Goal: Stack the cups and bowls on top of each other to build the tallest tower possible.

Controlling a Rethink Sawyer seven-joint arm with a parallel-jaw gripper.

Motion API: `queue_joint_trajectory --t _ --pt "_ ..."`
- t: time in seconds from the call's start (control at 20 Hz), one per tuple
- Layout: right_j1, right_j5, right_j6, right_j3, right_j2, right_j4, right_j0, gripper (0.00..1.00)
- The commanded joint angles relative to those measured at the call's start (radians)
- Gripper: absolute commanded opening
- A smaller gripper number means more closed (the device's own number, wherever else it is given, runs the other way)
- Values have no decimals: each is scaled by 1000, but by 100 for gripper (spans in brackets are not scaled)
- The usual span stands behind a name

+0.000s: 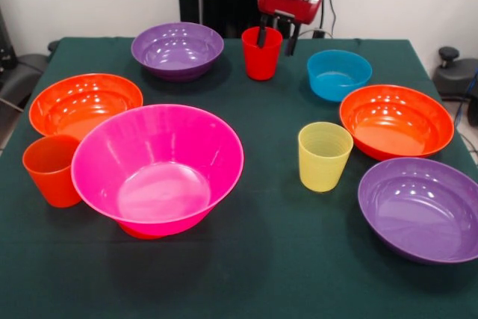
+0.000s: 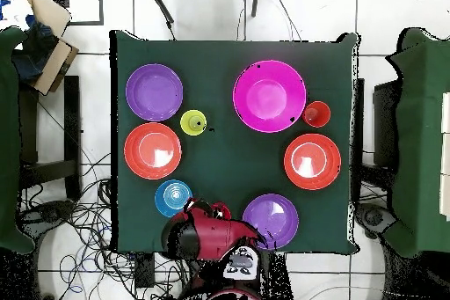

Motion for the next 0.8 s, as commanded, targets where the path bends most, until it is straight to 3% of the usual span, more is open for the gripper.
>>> queue_joint_trajectory --t 0.05,0.25,0.8 --pt "35 -23 198 45 92 50 22 100" --pt "10 27 210 49 62 80 65 100" --pt "-15 101 173 16 11 116 95 100"
